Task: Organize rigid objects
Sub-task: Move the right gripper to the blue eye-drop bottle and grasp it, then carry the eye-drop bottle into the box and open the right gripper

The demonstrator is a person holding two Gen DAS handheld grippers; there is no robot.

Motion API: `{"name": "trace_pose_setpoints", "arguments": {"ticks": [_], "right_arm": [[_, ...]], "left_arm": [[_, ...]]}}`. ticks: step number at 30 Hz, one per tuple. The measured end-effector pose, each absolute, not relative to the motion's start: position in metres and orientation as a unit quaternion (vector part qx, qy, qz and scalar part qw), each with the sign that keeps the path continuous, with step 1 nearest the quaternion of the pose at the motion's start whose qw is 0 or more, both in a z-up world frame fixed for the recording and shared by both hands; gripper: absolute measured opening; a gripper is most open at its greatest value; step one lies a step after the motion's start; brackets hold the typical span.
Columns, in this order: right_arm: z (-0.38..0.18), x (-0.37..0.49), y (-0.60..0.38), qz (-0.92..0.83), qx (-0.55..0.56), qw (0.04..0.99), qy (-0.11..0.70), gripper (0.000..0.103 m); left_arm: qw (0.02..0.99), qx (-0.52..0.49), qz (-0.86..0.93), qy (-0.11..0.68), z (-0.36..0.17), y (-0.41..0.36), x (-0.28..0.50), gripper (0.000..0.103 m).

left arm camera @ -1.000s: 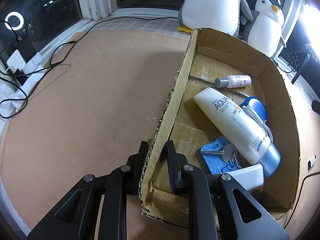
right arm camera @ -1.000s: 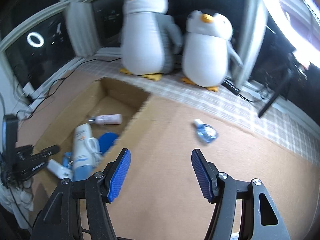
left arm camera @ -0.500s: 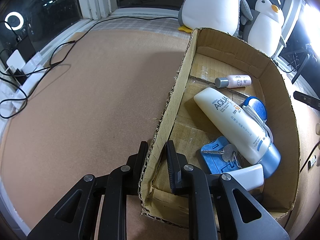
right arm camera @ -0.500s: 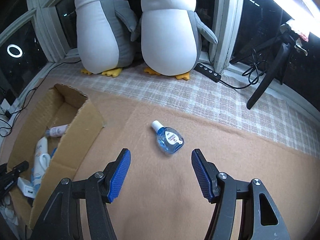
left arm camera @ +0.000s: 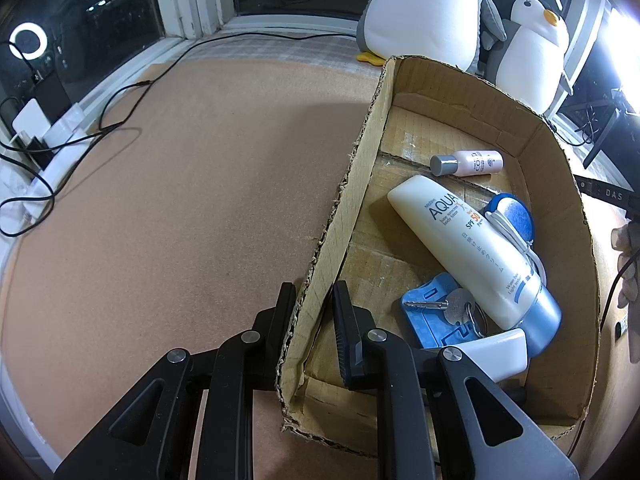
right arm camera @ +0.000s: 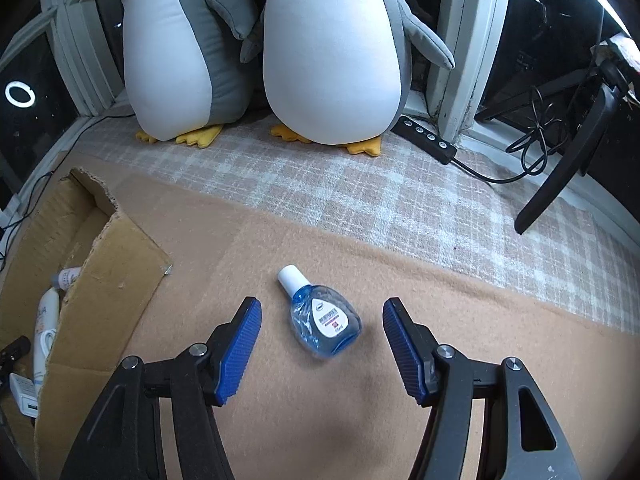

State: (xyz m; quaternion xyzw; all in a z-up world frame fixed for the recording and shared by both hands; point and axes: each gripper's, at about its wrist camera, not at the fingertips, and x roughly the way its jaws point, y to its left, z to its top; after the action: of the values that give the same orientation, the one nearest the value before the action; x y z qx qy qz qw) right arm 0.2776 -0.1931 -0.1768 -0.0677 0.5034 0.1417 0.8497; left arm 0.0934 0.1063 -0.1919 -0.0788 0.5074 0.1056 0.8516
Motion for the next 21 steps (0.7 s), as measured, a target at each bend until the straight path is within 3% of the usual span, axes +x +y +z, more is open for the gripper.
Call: {"name": "trace_pose_setpoints", "arguments": {"ticks": [8, 16, 21], "right_arm": [[-0.185, 0.285, -0.189, 0.151, -0.068, 0.845, 0.508, 0.058], [-0.190, 0.281, -0.183, 0.162, -0.068, 0.836, 0.519, 0.039], [-0.190, 0.281, -0.180, 0.162, -0.085, 0.835, 0.520, 0.037]], "left_arm": [[0.851, -0.079, 0.106, 0.508, -0.192, 0.106, 0.094, 0.016], [0.851, -0.079, 0.106, 0.508, -0.192, 0.106, 0.094, 0.016], [0.851, -0.079, 0.106, 0.508, -0.192, 0.106, 0.094, 0.016]]}}
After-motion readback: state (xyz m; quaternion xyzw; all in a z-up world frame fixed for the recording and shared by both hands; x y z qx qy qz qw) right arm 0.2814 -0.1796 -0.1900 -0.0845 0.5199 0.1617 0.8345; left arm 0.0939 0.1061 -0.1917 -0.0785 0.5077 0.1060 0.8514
